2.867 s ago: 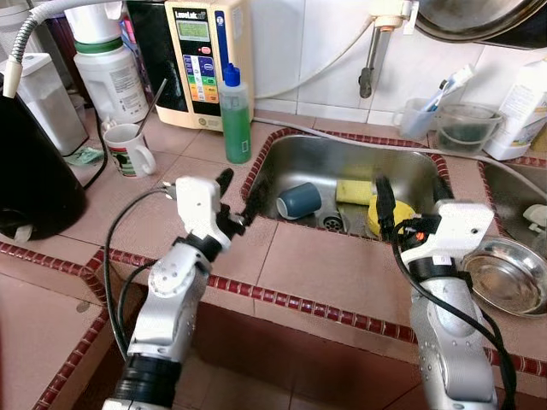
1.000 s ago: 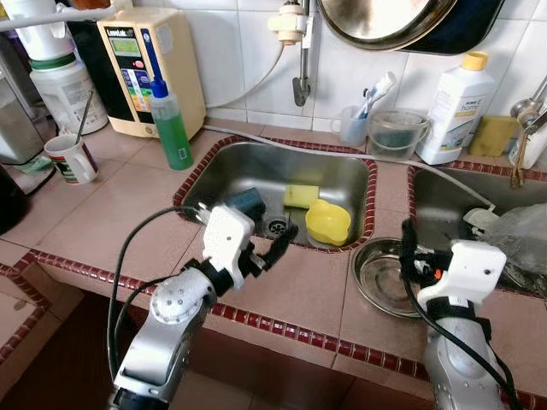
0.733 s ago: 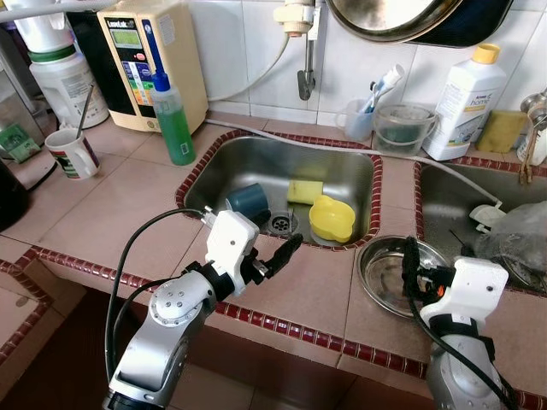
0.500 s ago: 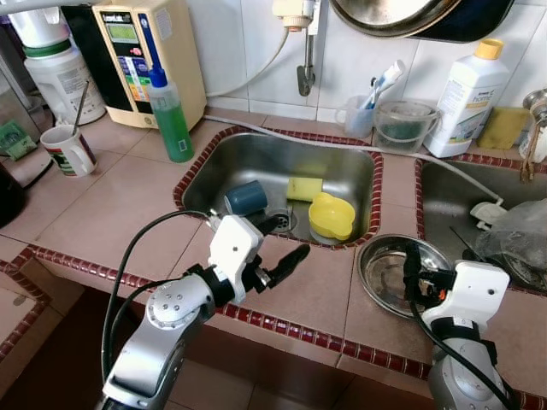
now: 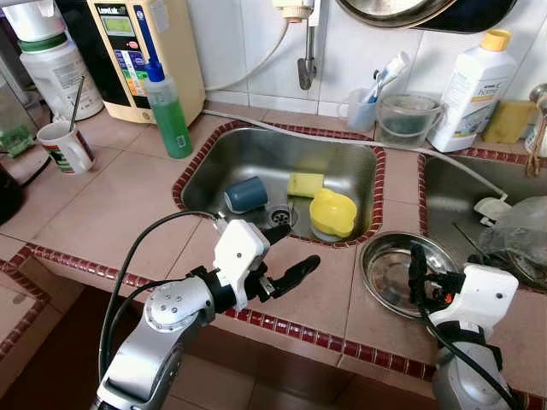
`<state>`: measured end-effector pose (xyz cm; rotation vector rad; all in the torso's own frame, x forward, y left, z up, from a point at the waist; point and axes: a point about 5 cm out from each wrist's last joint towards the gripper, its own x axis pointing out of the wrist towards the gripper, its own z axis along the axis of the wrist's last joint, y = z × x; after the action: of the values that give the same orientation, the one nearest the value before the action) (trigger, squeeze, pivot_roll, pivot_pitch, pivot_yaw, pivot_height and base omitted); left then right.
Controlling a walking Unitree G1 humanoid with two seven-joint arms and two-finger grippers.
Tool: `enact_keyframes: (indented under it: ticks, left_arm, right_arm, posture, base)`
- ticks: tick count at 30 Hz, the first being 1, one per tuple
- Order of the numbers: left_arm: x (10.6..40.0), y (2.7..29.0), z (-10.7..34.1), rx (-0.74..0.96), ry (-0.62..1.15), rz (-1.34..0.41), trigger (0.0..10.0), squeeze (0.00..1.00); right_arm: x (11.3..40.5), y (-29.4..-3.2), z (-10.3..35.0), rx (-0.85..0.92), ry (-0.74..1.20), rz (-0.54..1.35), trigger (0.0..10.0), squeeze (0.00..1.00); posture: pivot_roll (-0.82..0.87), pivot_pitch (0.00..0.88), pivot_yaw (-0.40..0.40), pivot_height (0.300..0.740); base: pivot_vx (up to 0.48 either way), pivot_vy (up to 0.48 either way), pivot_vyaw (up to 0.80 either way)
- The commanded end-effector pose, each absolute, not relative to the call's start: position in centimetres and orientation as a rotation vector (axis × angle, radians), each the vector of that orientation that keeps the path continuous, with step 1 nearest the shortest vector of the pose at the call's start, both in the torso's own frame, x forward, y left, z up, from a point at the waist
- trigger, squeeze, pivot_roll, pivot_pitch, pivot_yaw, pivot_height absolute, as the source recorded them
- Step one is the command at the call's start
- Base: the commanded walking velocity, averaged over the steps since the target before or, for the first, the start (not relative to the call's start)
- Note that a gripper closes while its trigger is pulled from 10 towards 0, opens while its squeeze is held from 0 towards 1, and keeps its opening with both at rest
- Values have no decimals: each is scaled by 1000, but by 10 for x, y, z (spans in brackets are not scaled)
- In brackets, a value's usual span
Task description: Kitchen organization
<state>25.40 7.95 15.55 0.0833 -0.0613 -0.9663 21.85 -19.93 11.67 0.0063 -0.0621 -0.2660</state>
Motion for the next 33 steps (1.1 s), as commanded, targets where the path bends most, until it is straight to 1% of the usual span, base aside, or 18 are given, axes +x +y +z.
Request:
enact_keyframes:
  ticks: [1,3,5,8,9,17,22,29,33]
  left_arm:
    - [252,79,159,95,-67,-983,10000,0]
    - [251,79,159,88,-58,-989,10000,0]
    - [251,79,159,87,-55,-991,10000,0]
    - [250,78,159,82,-51,-995,10000,0]
    - [250,78,159,82,-51,-995,10000,0]
    - [251,78,162,81,-54,-1001,10000,0]
    - [251,79,164,87,-53,-1015,10000,0]
    - [253,79,165,82,-58,-1010,10000,0]
    - [253,78,166,79,-59,-1008,10000,0]
  right_arm:
    - [216,-201,118,15,-65,-287,10000,0]
    - [211,-201,129,48,-139,-272,10000,0]
    - [211,-200,131,54,-148,-269,10000,0]
    - [206,-198,138,149,-184,-264,10000,0]
    - [206,-198,138,149,-184,-264,10000,0]
    - [195,-194,123,184,-68,-270,10000,0]
    - [188,-205,116,198,-1,-286,10000,0]
    - [187,-215,113,216,44,-295,10000,0]
    - [190,-223,112,195,56,-296,10000,0]
  posture:
    - [-134,94,58,740]
    - [-138,93,57,740]
    - [-138,93,57,740]
    - [-141,89,57,740]
    - [-141,89,57,740]
    - [-148,86,61,740]
    - [-151,88,64,740]
    - [-153,84,65,740]
    - [-151,85,67,740]
  base:
    - [0,0,0]
    - [0,0,0]
    - [0,0,0]
    - [0,0,0]
    - [0,0,0]
    - [0,0,0]
    - [0,0,0]
    - [0,0,0]
    - [0,0,0]
